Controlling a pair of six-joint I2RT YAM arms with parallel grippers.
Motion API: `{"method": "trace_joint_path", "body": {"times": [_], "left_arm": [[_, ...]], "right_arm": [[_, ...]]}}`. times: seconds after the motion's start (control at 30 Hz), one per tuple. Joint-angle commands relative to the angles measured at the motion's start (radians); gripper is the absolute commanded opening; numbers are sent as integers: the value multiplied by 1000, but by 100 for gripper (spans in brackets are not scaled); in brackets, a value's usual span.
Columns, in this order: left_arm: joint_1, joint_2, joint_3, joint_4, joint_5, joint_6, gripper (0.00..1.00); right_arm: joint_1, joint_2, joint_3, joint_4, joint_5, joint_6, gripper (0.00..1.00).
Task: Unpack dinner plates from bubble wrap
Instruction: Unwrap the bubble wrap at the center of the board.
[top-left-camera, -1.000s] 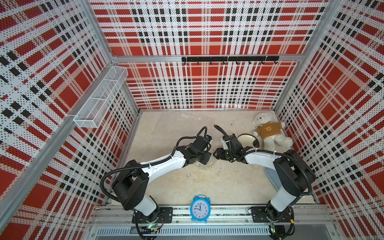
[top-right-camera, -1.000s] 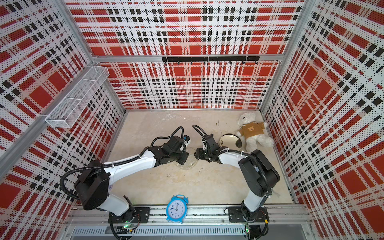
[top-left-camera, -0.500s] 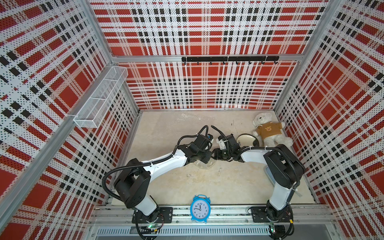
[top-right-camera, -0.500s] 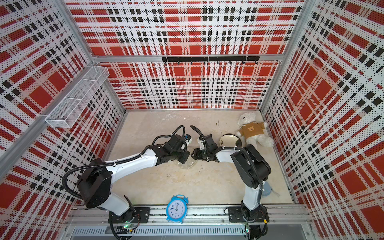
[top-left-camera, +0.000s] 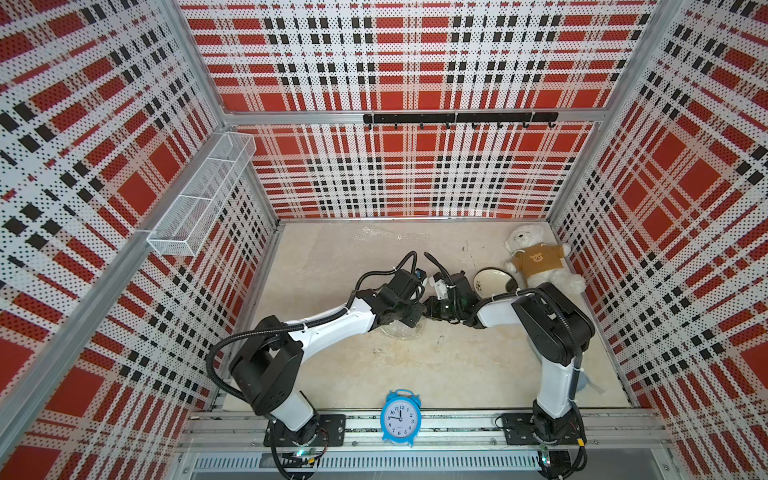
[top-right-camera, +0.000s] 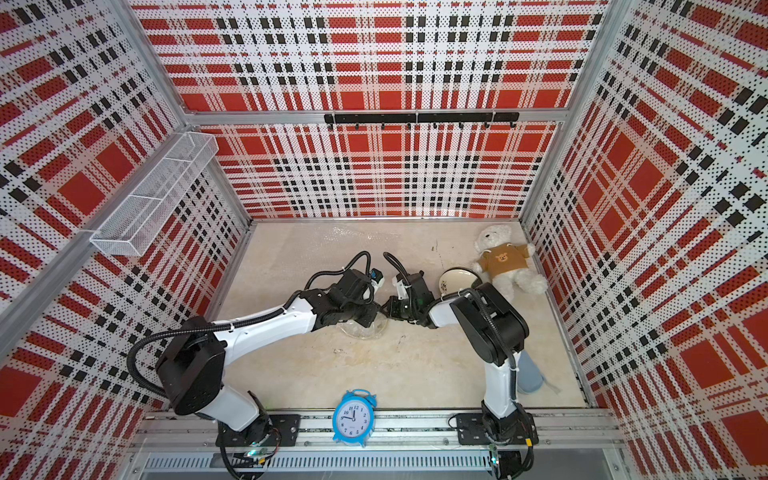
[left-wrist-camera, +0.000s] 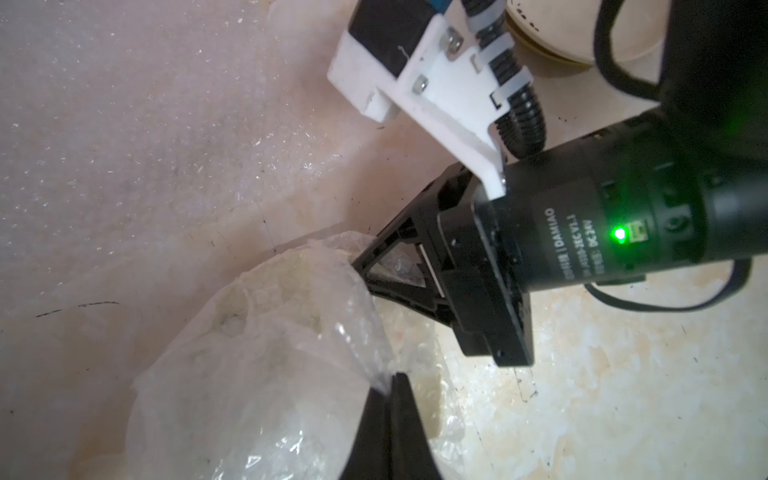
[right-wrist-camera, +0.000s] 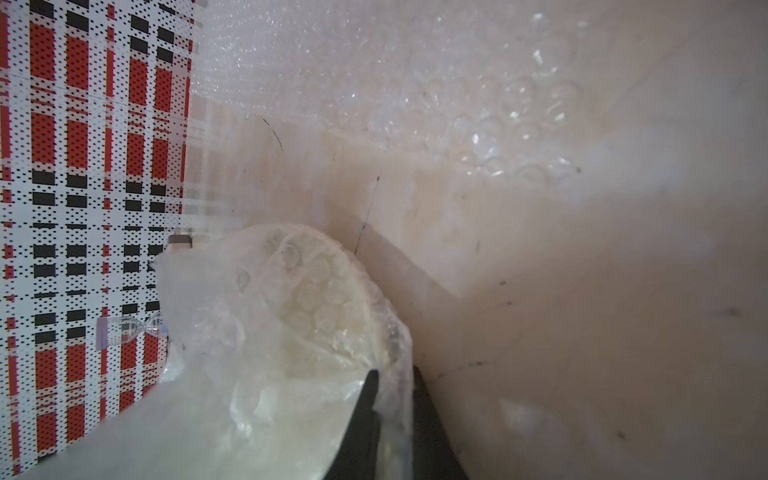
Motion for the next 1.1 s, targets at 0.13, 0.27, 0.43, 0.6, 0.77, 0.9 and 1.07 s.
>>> {"method": "trace_joint_path", "body": {"times": [0.13,0.27,0.43,0.6,0.77,0.9,1.07], "left_arm": [[10,-10,35,12,-24,-4,0],[23,-31,26,6,-48,-12,0],[49,-71,3,0,-78,-30,0],[62,-107,-25,-2,-99,-49,0],[68,-130,-56,-4,-123,-71,0],[74,-157,-81,-3,-151,-85,0],[95,-210,-132,1,-192,-122,0]], "right_arm": [[3,-78,-97,47,119,70,7],[3,-117,-123,26,175,93,5],[4,-150,-172,40,226,139,3],[8,-194,-227,48,279,169,1],[39,-253,-262,20,352,190,0],[50,-287,-302,33,397,225,0],[59,-334,-346,40,453,255,0]]}}
